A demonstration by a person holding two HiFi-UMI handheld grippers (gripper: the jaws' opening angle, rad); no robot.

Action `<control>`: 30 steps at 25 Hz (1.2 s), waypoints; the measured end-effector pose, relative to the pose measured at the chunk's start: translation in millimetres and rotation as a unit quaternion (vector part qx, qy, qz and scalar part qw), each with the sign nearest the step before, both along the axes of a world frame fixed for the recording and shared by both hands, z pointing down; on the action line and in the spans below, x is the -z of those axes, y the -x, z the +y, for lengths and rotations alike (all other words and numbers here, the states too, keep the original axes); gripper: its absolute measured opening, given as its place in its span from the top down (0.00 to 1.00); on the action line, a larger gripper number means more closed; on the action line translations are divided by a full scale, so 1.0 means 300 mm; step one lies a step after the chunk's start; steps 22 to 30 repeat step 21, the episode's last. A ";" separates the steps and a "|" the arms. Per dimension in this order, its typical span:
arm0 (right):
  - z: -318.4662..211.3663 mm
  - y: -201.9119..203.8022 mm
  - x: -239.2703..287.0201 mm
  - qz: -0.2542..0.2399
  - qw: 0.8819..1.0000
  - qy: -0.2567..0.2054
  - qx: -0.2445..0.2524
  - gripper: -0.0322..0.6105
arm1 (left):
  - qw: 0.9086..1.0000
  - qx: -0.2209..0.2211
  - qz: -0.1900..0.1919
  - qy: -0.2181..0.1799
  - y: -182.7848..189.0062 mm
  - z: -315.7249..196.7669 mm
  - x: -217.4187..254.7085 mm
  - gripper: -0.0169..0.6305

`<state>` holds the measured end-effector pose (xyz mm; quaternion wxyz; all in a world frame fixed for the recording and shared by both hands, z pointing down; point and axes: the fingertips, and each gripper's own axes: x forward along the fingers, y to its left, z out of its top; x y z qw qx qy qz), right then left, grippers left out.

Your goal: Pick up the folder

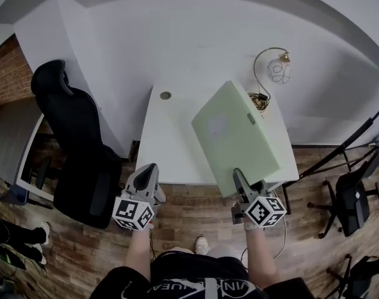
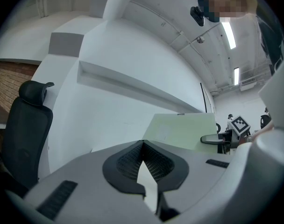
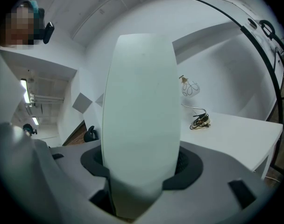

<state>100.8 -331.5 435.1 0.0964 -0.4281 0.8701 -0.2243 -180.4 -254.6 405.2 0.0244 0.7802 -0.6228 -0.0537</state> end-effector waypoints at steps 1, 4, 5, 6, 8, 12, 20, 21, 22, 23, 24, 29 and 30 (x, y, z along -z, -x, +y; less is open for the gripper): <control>0.000 -0.002 -0.001 0.002 1.000 0.000 0.000 0.50 | 1.000 0.000 0.000 0.001 -0.002 0.000 0.000 0.95; 0.006 -0.007 -0.004 0.011 1.000 -0.002 -0.001 0.50 | 1.000 0.001 -0.001 0.002 -0.006 0.004 0.004 0.95; 0.010 -0.009 -0.004 0.014 1.000 -0.003 -0.002 0.50 | 1.000 0.001 -0.001 0.003 -0.008 0.007 0.004 0.95; 0.014 -0.011 -0.004 0.016 1.000 -0.005 -0.002 0.50 | 1.000 0.000 -0.002 0.004 -0.009 0.010 0.004 0.95; 0.018 -0.012 -0.003 0.017 1.000 -0.007 -0.003 0.50 | 1.000 0.000 -0.001 0.005 -0.010 0.011 0.001 0.95; 0.021 -0.013 -0.007 0.018 1.000 -0.008 -0.003 0.50 | 1.000 0.000 -0.002 0.008 -0.013 0.006 -0.003 0.95; 0.027 0.000 -0.024 0.024 1.000 -0.006 -0.004 0.50 | 1.000 -0.003 0.001 0.012 -0.006 -0.001 -0.018 0.95; 0.027 0.002 -0.026 0.025 1.000 -0.007 -0.004 0.50 | 1.000 -0.004 0.001 0.013 -0.005 -0.002 -0.021 0.95; 0.027 0.002 -0.026 0.025 1.000 -0.007 -0.004 0.50 | 1.000 -0.004 0.001 0.013 -0.005 -0.002 -0.021 0.95; 0.027 0.002 -0.026 0.025 1.000 -0.007 -0.004 0.50 | 1.000 -0.004 0.001 0.013 -0.005 -0.002 -0.021 0.95; 0.027 0.002 -0.026 0.025 1.000 -0.007 -0.004 0.50 | 1.000 -0.004 0.001 0.013 -0.005 -0.002 -0.021 0.95; 0.027 0.002 -0.026 0.025 1.000 -0.007 -0.004 0.50 | 1.000 -0.004 0.001 0.013 -0.005 -0.002 -0.021 0.95; 0.027 0.002 -0.026 0.025 1.000 -0.007 -0.004 0.50 | 1.000 -0.004 0.001 0.013 -0.005 -0.002 -0.021 0.95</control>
